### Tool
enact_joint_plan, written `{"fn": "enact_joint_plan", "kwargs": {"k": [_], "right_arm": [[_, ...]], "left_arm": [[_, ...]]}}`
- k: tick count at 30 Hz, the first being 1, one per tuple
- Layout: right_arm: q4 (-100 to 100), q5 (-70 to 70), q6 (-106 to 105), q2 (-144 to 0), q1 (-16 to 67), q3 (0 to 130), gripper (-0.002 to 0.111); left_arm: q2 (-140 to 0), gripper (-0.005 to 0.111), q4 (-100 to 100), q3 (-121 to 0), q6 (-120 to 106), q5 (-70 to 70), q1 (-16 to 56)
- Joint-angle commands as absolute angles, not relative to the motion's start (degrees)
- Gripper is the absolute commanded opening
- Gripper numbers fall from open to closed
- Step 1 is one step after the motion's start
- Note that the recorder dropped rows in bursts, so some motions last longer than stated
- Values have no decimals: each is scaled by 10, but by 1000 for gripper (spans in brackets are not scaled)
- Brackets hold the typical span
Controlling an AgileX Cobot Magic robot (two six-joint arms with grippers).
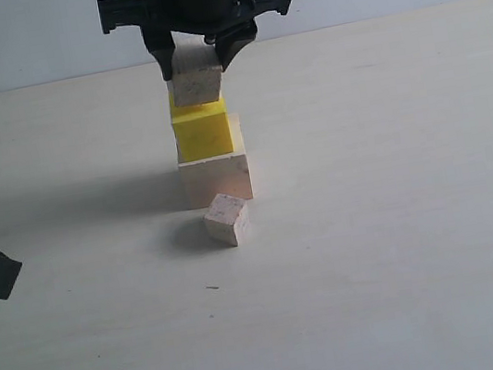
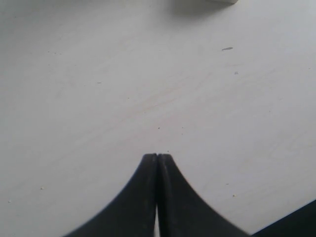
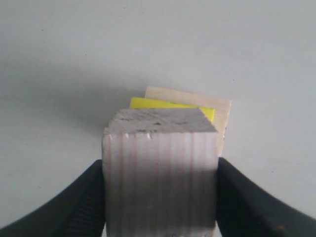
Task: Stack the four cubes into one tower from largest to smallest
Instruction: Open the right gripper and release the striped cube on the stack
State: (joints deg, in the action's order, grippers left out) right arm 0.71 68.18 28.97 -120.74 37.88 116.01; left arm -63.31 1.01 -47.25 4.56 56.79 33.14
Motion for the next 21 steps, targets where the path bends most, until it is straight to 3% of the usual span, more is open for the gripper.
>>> {"fn": "enact_joint_plan", "kwargs": {"k": [1, 21], "right_arm": [[7, 675, 288, -1200, 380, 1164, 65], [48, 700, 305, -1200, 380, 1164, 66]], "left_arm": [[-631, 1, 14, -471, 45, 566, 331], [-631, 1, 14, -471, 45, 566, 331]]}}
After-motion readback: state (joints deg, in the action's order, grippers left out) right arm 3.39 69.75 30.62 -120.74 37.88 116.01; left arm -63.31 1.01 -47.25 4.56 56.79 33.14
